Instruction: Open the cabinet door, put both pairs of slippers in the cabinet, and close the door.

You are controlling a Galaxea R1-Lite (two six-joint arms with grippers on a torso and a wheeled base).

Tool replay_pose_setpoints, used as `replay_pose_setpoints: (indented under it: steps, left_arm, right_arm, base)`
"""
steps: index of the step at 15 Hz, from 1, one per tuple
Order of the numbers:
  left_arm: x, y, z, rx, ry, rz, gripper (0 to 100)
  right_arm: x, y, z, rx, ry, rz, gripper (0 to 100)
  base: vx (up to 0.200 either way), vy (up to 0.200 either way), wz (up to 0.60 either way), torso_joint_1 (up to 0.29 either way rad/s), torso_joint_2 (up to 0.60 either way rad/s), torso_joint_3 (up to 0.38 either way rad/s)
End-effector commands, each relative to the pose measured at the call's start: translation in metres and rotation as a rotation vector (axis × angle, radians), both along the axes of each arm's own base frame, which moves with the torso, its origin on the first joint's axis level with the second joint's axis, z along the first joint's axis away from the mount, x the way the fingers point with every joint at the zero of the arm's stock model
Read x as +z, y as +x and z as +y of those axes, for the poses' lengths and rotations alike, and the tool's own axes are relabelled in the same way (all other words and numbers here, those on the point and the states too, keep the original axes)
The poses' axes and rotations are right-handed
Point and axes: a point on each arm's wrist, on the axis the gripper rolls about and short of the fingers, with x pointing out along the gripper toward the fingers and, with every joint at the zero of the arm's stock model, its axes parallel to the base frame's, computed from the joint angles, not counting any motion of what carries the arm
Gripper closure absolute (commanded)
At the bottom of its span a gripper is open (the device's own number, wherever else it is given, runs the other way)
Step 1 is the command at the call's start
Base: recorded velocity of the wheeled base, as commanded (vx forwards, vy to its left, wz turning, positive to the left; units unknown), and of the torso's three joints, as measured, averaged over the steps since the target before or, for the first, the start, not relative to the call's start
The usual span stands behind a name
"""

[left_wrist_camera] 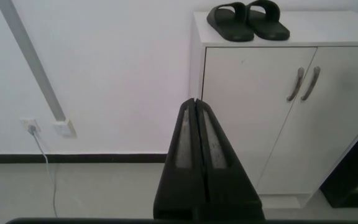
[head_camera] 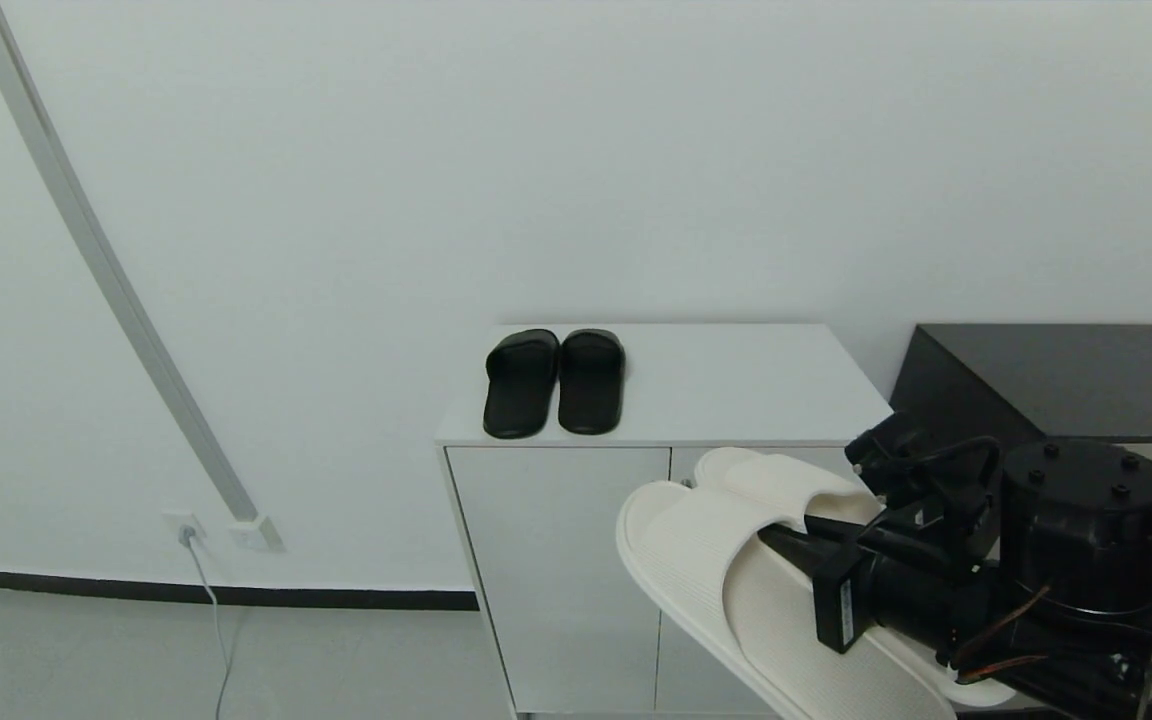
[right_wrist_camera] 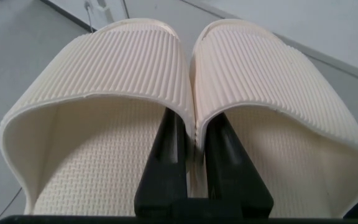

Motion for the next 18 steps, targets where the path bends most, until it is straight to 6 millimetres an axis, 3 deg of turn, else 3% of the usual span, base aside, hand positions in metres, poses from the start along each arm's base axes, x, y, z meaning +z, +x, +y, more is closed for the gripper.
replay_pose_setpoints:
  steps: [1, 18]
  left_arm:
    - [0.0, 0.0001, 0.0, 0.001, -0.001, 0.002, 0]
    - [0.0, 0.0001, 0.0, 0.003, 0.0, 0.002, 0]
  right_arm:
    - [-0.0012, 0.0009, 0.0008, 0.0, -0.003, 0.003, 100]
    - [-0.0105, -0.0015, -0.0014, -0.001, -0.029, 0.031, 100]
  base:
    - [0.0, 0.0, 0.0, -0.168, 0.36, 0.203]
    - [0.0, 0.0, 0.0, -0.202, 0.5, 0.294]
